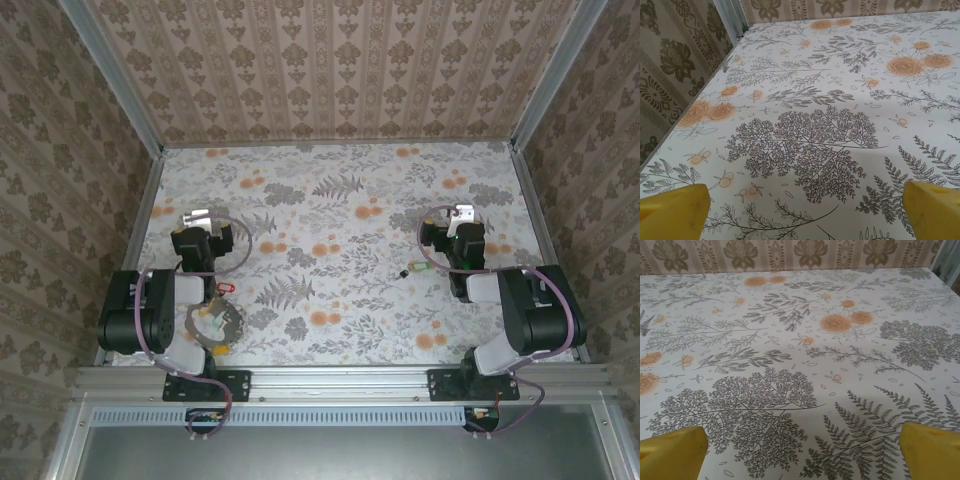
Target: Put the keys on the keyring
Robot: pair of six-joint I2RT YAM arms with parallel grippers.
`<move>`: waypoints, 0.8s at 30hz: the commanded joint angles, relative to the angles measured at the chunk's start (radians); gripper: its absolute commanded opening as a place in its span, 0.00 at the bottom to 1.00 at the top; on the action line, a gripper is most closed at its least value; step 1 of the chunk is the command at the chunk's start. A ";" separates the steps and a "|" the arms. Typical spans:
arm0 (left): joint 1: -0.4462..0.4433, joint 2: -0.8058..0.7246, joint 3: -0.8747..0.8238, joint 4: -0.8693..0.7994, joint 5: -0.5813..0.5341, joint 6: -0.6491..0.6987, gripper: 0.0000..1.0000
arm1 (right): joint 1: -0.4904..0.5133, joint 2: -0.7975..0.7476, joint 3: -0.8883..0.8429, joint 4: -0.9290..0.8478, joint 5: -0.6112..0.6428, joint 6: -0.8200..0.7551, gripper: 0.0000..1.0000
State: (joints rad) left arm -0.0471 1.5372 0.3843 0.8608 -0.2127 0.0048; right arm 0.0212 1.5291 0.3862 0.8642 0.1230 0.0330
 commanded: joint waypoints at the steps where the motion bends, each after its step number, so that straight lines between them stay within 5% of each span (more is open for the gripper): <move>1: -0.004 -0.003 0.002 0.024 0.004 0.014 1.00 | -0.004 0.003 0.019 -0.002 -0.044 0.002 1.00; 24: 0.007 -0.004 0.003 0.017 0.029 0.009 1.00 | -0.003 0.005 0.023 -0.010 -0.046 0.002 1.00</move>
State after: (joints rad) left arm -0.0441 1.5372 0.3843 0.8608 -0.2012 0.0048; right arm 0.0212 1.5291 0.3874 0.8639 0.0959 0.0326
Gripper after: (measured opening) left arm 0.997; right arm 0.999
